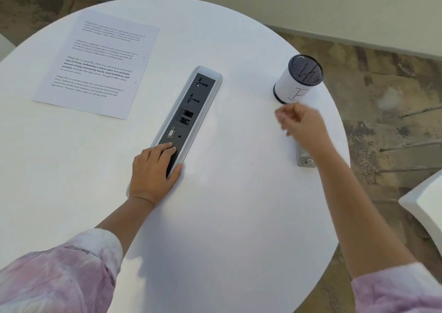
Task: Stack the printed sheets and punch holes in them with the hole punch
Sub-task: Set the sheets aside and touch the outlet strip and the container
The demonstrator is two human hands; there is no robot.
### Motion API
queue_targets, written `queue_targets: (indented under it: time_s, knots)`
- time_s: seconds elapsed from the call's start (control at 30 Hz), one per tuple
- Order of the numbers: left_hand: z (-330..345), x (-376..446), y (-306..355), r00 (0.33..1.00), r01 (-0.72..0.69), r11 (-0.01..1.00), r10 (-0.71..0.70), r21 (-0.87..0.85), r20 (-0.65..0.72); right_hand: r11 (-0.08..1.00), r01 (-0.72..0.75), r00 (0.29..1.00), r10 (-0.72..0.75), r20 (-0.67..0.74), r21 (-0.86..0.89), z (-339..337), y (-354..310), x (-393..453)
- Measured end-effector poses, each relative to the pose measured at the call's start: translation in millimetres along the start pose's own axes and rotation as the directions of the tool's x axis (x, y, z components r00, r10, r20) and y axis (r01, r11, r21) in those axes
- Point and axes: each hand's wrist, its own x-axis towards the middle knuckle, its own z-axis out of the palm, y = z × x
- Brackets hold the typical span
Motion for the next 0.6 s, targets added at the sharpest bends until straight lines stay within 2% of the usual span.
queue_targets:
  time_s: [0.17, 0.3, 0.6]
  knots:
    - [-0.1, -0.2, -0.2, 1.0, -0.002, 1.0, 0.002, -0.007, -0.004, 0.982, -0.095, 0.995, 0.094, -0.013, -0.166, 23.1, 36.3, -59.3]
    - [0.7, 0.1, 0.1, 1.0, -0.009, 1.0, 0.009, 0.002, -0.003, 0.915, -0.179, 0.983, 0.177, -0.038, -0.361, 33.5, 65.0, -99.3]
    - [0.5, -0.4, 0.5, 1.0, 0.001, 1.0, -0.001, -0.006, 0.012, 0.907, -0.291, 0.956, 0.265, -0.125, -0.304, 49.3, 80.4, -131.7]
